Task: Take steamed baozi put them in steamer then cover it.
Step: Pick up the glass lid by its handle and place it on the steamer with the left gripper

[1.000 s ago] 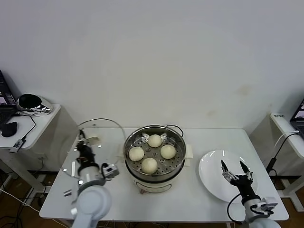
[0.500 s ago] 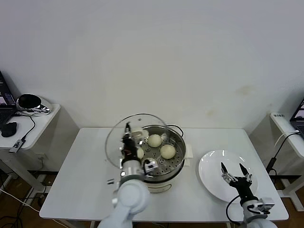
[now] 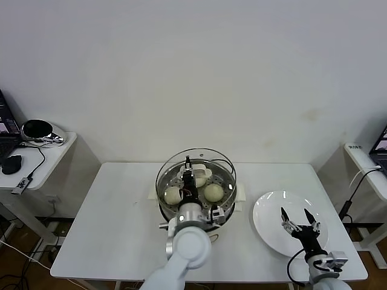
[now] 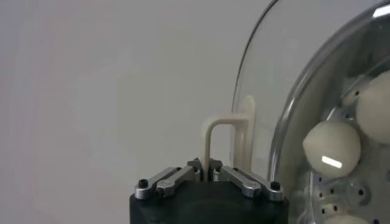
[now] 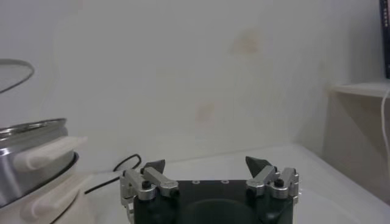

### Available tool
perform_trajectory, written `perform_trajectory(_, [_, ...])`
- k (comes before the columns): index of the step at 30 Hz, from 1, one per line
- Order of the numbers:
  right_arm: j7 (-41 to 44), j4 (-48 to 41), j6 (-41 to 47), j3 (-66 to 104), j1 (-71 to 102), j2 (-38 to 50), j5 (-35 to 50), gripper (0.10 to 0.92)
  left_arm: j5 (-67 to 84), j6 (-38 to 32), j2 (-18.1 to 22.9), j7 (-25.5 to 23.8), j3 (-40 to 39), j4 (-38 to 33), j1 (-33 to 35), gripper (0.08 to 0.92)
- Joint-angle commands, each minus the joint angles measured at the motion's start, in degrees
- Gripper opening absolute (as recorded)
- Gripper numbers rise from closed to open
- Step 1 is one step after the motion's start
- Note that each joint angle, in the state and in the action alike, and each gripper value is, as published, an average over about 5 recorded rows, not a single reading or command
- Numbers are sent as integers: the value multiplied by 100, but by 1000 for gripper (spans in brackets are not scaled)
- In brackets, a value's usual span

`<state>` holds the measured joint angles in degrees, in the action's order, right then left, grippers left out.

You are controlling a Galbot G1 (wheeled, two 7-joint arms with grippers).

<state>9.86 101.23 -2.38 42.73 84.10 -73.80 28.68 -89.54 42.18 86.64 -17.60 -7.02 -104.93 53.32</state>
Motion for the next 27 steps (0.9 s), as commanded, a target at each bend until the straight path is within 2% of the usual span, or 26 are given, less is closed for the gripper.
perform_trajectory(1, [-1,-24,-9,8,-18,-2,-12,823,-942,250,15,-643,-210,528,-207,138])
perform_trajectory(21, [7,-80,-42,3,-42,0,-26,823,-758,255,86,-959,-242,526,-164,138])
perform_trajectory(27, [10,-85,-64,-9,-32,-24,-49,823,-758,250,102,-829,-197,609,-157,138])
